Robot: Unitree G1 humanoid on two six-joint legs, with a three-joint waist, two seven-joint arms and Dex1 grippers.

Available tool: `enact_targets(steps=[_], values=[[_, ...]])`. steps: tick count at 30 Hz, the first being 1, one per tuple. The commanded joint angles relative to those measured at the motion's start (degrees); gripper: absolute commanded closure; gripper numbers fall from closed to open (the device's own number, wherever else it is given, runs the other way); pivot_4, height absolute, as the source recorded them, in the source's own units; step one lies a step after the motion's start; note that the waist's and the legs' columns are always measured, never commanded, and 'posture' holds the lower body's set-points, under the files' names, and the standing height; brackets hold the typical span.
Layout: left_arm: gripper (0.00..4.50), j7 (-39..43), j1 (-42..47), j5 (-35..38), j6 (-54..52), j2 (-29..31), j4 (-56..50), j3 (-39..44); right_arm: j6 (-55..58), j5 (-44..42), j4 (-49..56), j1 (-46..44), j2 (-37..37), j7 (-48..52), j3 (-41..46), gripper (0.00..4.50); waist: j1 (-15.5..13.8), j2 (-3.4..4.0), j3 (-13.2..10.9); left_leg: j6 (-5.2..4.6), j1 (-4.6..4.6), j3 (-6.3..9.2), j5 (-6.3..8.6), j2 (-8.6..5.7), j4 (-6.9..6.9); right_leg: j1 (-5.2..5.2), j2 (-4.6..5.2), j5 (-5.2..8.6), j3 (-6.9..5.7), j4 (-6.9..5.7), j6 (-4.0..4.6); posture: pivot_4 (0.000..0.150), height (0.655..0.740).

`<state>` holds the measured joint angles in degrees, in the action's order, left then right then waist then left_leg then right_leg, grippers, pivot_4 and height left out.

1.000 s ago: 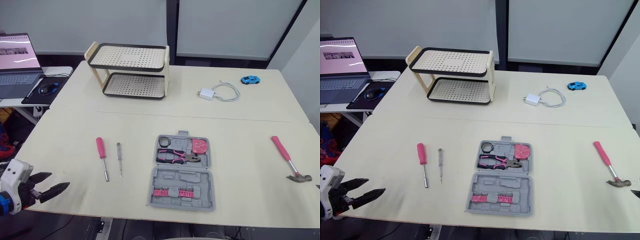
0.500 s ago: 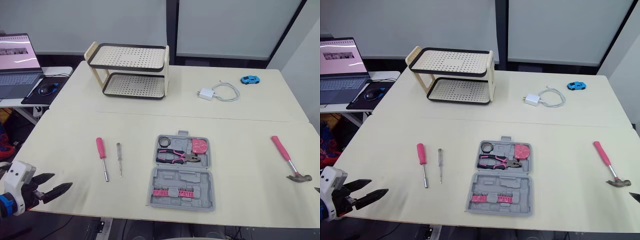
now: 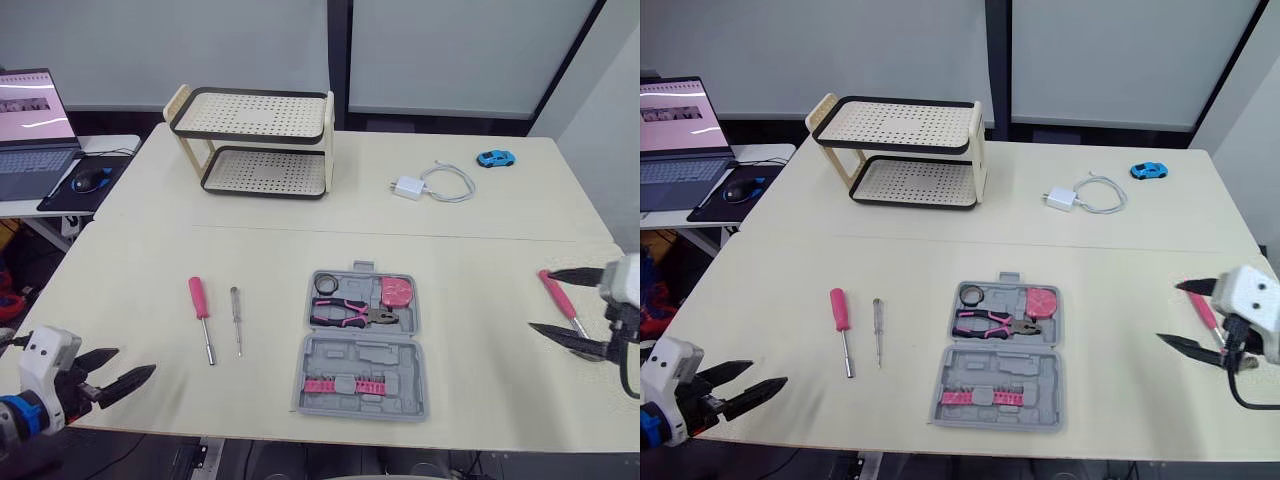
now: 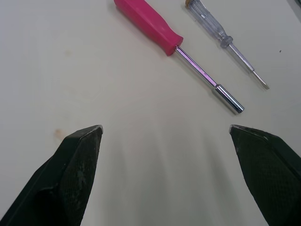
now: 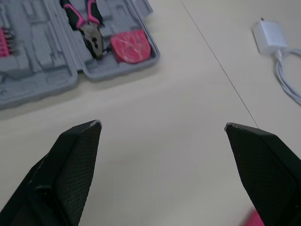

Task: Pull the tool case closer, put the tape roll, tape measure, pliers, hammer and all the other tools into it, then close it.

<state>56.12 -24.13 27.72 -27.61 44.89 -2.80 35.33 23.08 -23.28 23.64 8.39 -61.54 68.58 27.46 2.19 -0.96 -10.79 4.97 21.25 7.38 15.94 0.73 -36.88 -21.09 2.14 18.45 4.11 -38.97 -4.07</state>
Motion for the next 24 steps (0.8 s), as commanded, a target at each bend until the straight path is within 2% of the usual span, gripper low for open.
enact_targets(steps=[1,6,11,16,24], values=[[0.0,-2.3,-1.6,2.1,-1.8,-1.6,-5.1,2.5,3.9,-4.7,4.6,-5.2,-1.0,-0.5,-5.0,0.02,-0.2,-0.01,0.0,0.0,0.01,0.02,0.0,0.0,0.0,-0.01,0.0,0.0,-0.02,0.0,0.0,0.15,0.735],[0.0,-7.8,-2.5,5.4,-5.5,-6.4,-14.5,2.2,7.1,-7.0,7.2,-13.1,0.2,-1.7,-13.7,0.02,-0.4,-0.02,0.0,0.0,0.08,0.05,0.0,-0.02,-0.01,-0.04,0.05,0.0,-0.04,0.01,0.0,0.15,0.735],[0.0,-20.7,3.5,6.9,-10.1,-14.5,-24.3,-3.5,9.3,-8.3,8.1,-17.7,1.3,-2.6,-18.5,0.02,-0.9,-0.05,0.0,0.01,0.19,0.22,0.0,-0.06,-0.12,-0.04,0.05,-0.04,-0.14,0.02,-0.05,0.15,0.735],[0.0,-33.5,10.0,2.0,-12.0,-21.9,-27.2,-12.3,10.9,-9.3,8.6,-20.7,2.5,-3.5,-21.2,0.02,-0.7,-0.1,0.1,0.01,0.18,0.21,-0.01,-0.07,-0.16,-0.03,0.03,-0.17,-0.13,0.01,-0.08,0.15,0.735],[0.0,-43.8,15.9,-6.9,-13.0,-26.1,-24.0,-23.0,11.4,-9.2,9.0,-20.6,2.6,-3.6,-22.3,0.02,-0.6,-0.1,0.1,0.01,0.21,0.21,-0.01,-0.1,-0.15,-0.07,0.02,-0.18,-0.12,0.01,-0.08,0.15,0.735]])
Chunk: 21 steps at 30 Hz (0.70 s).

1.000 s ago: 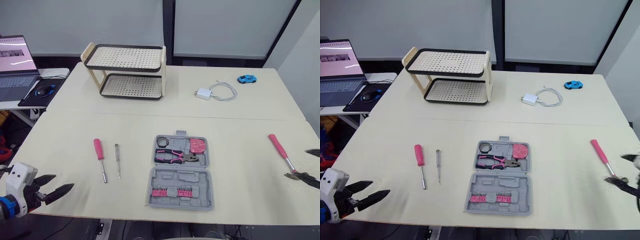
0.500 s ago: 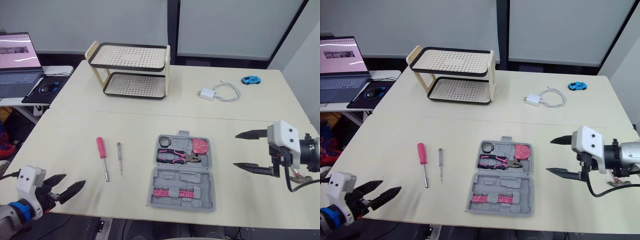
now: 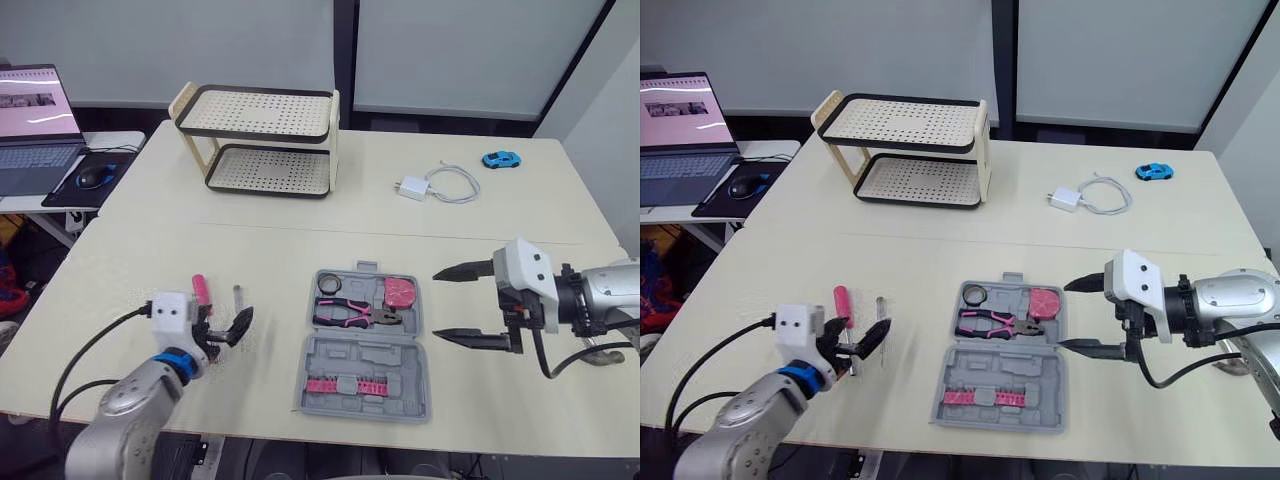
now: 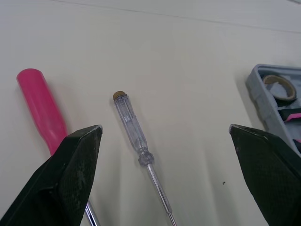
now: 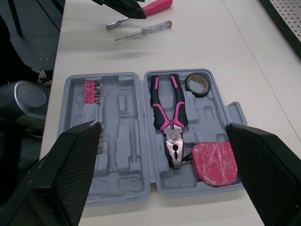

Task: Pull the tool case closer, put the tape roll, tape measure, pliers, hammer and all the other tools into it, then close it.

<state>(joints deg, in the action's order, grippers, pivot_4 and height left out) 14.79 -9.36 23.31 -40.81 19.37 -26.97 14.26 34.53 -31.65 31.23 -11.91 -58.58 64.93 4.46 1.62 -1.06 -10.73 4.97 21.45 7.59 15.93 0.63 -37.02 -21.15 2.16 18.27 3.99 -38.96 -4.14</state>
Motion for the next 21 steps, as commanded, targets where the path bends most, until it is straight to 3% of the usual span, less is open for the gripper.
enact_targets(steps=[1,9,19,21], values=[[0.0,-3.3,1.7,-2.9,-0.2,-1.2,0.6,-2.4,0.0,-0.8,1.5,-0.2,-0.5,0.1,0.7,0.02,0.0,0.0,0.0,0.0,0.0,-0.01,0.0,-0.01,-0.01,0.0,0.0,0.0,0.01,0.0,0.0,0.15,0.735],[0.0,-9.6,5.4,-6.8,-3.1,-4.2,6.4,-3.1,0.0,-0.9,1.5,-0.6,-0.5,0.6,0.3,0.02,0.0,0.0,0.0,0.0,0.0,0.01,0.0,-0.03,0.0,0.0,0.01,0.0,0.0,-0.01,0.0,0.15,0.735],[0.0,-8.2,8.2,-8.8,-3.4,-4.3,10.0,-7.8,-0.1,-0.7,1.6,0.2,-1.1,1.1,0.9,0.02,-0.1,0.0,0.0,0.0,0.01,0.01,0.0,-0.05,-0.01,0.0,0.02,-0.01,-0.01,-0.01,-0.01,0.15,0.735],[0.39,-8.6,8.1,-9.3,-3.4,-4.5,10.7,-8.0,0.0,-0.7,1.7,0.4,-1.3,1.2,1.1,0.0,-0.1,0.0,0.0,0.0,0.01,0.0,0.0,-0.05,-0.01,0.0,0.02,-0.01,0.0,0.0,-0.02,0.15,0.735]])
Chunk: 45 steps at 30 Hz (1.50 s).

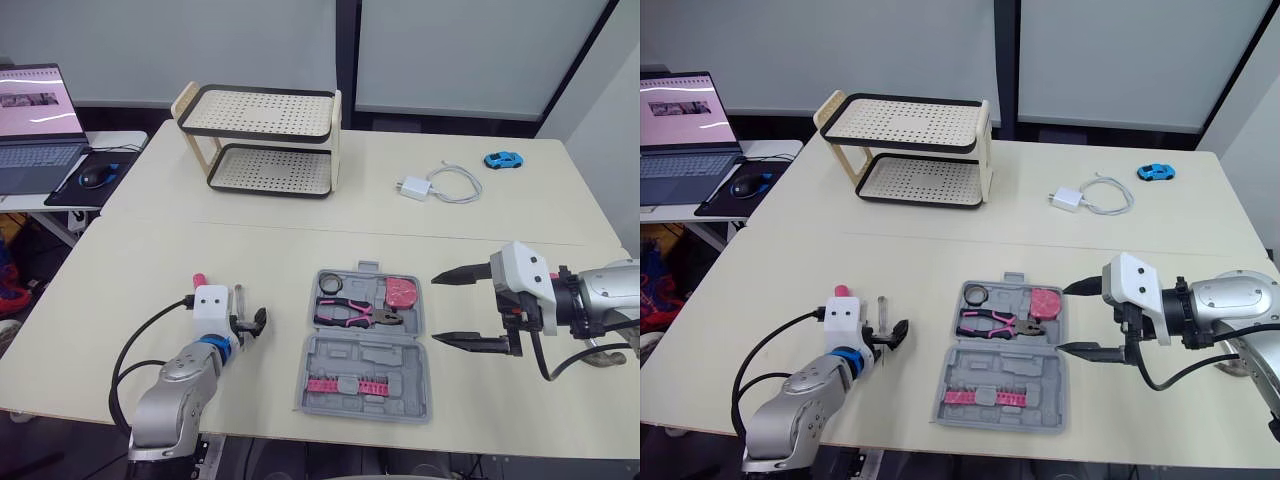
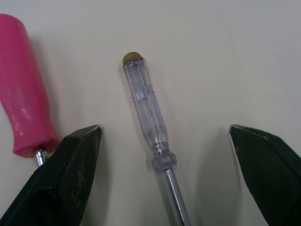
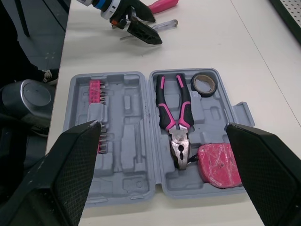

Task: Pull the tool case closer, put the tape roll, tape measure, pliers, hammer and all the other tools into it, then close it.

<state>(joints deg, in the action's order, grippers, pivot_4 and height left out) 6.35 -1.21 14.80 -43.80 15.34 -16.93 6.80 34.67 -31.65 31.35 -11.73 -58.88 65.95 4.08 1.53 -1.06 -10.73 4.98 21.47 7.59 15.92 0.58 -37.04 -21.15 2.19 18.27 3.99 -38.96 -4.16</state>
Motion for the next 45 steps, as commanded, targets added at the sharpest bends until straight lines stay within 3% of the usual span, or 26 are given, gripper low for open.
enact_targets(steps=[1,11,14,21,27,42,45], values=[[0.56,-0.2,0.0,-1.0,-0.5,-0.5,0.9,-0.8,-0.2,-0.7,1.6,0.4,-1.1,0.2,1.6,0.0,0.0,0.02,0.0,0.0,0.0,0.0,0.0,0.0,0.0,0.0,0.0,0.0,0.0,0.0,0.0,0.15,0.735],[3.63,1.6,-0.6,-1.5,0.0,0.0,3.0,-0.2,0.1,-1.2,2.1,1.2,-1.7,-0.2,2.7,0.0,0.0,0.12,0.1,0.0,-0.02,0.0,0.0,-0.01,-0.01,0.03,0.0,-0.01,0.0,0.0,-0.01,0.15,0.735],[4.31,4.6,-1.8,-1.3,1.4,2.0,2.7,-0.5,0.5,-1.3,2.5,1.5,-1.7,-0.4,3.0,0.0,0.0,0.14,0.1,0.0,-0.02,0.0,0.0,-0.01,0.0,0.03,0.0,0.0,0.0,0.0,-0.01,0.15,0.735],[4.3,8.4,-7.0,0.6,-0.3,3.1,-6.3,-2.6,1.5,-2.4,3.5,2.5,-2.0,-0.9,4.0,0.0,0.0,0.14,0.1,0.0,-0.01,-0.02,0.0,0.0,0.01,0.02,0.01,0.0,0.02,0.03,-0.01,0.15,0.735],[4.3,6.2,-11.3,0.5,-3.3,1.1,-13.4,-5.6,2.2,-2.9,3.7,2.5,-2.5,-0.4,4.1,0.0,0.0,0.12,0.1,0.0,0.0,0.0,0.0,0.0,0.0,0.02,0.01,0.0,0.01,0.03,-0.01,0.15,0.735],[4.3,3.8,-10.4,-1.9,-2.3,-0.6,-8.2,-6.3,2.3,-2.8,2.7,0.8,-3.4,1.0,3.1,0.0,0.0,0.23,0.1,-0.01,-0.05,-0.01,-0.01,-0.01,-0.01,0.07,0.0,0.0,0.02,0.02,-0.02,0.15,0.735],[3.25,4.1,-10.1,-1.6,-1.9,-0.3,-8.6,-5.6,2.5,-3.0,2.9,1.1,-3.7,0.8,3.5,0.0,0.0,0.23,0.1,-0.01,-0.07,-0.01,-0.02,-0.01,-0.01,0.08,0.0,0.0,0.02,0.02,-0.02,0.15,0.735]])
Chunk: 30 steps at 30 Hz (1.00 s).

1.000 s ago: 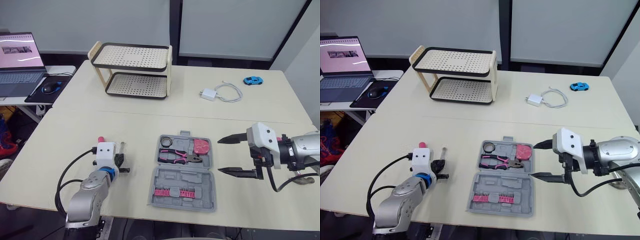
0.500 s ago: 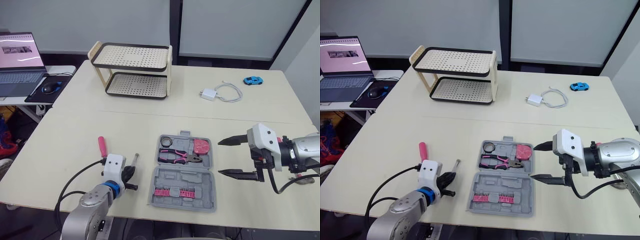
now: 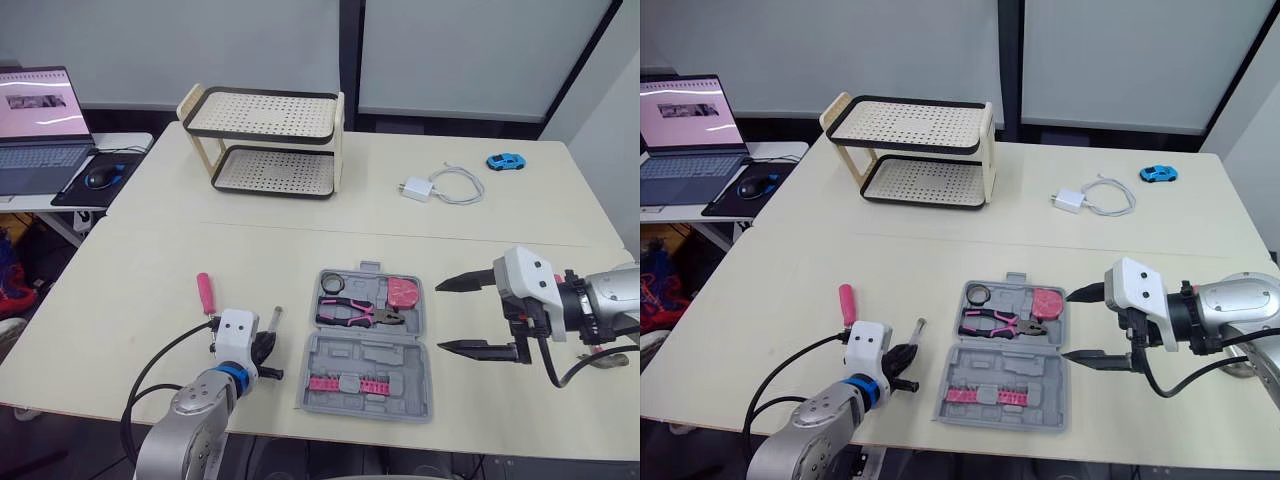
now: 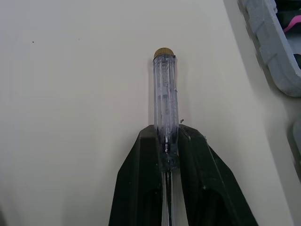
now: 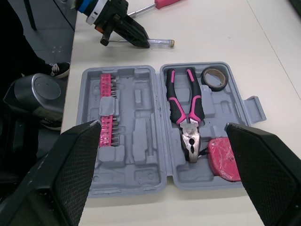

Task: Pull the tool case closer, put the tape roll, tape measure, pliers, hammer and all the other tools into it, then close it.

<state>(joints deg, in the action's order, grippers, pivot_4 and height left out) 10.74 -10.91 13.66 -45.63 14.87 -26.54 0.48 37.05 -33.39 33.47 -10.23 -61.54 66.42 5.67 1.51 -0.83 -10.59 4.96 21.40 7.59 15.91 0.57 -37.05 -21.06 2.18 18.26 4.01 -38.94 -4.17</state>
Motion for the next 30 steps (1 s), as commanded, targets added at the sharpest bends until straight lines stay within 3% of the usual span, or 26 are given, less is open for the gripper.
enact_targets(steps=[1,10,15,19,24,27,30], values=[[3.05,-0.1,-0.4,-0.3,-0.2,0.3,0.6,1.0,0.3,-1.3,0.9,-0.3,-1.2,0.3,2.1,0.0,0.0,0.0,0.0,0.0,0.0,0.0,0.0,0.0,0.0,0.0,0.0,0.0,0.0,0.0,0.0,0.15,0.735],[0.5,0.7,-2.7,0.4,0.3,2.4,-5.6,2.1,0.5,-1.3,1.1,0.0,-1.3,-0.2,3.1,0.0,0.2,-0.03,0.0,0.0,0.04,-0.01,0.0,0.01,0.03,-0.05,0.0,0.0,0.01,0.0,0.0,0.15,0.735],[0.5,5.2,-3.6,3.1,2.0,5.9,-9.2,5.8,0.4,-1.5,1.4,-0.3,-0.9,-0.9,3.5,0.0,0.1,-0.07,0.0,0.0,0.08,0.02,0.0,0.01,0.03,-0.09,0.0,0.0,-0.01,0.0,0.0,0.15,0.735],[0.5,17.1,-3.4,5.7,7.9,15.3,-8.1,9.9,0.9,-2.3,2.5,-0.7,-0.1,-2.7,3.7,0.0,0.1,-0.09,-0.1,0.01,0.09,0.0,0.01,0.01,0.04,-0.11,0.0,0.0,-0.01,0.01,0.0,0.15,0.735],[0.5,43.6,6.7,3.2,31.9,34.0,12.4,8.9,0.9,-2.6,5.7,0.2,2.1,-6.7,3.4,0.0,0.0,-0.02,-0.1,0.07,0.09,0.05,-0.04,0.04,0.08,-0.17,-0.06,0.05,-0.09,-0.02,0.09,0.15,0.735],[0.5,53.9,15.8,1.5,43.5,38.1,23.6,5.2,-0.1,-1.5,6.7,1.0,3.0,-8.0,2.7,0.0,-0.1,-0.07,-0.1,0.11,0.19,-0.03,-0.06,-0.01,0.07,-0.17,0.0,0.03,-0.05,0.13,0.05,0.15,0.735],[0.5,65.2,24.5,-2.7,61.6,40.6,34.7,-0.3,0.1,-1.3,7.7,1.2,3.6,-9.3,2.2,0.0,0.1,-0.07,-0.1,0.12,0.41,-0.03,-0.06,0.0,0.07,-0.34,0.01,-0.02,-0.05,0.21,-0.02,0.15,0.735]])
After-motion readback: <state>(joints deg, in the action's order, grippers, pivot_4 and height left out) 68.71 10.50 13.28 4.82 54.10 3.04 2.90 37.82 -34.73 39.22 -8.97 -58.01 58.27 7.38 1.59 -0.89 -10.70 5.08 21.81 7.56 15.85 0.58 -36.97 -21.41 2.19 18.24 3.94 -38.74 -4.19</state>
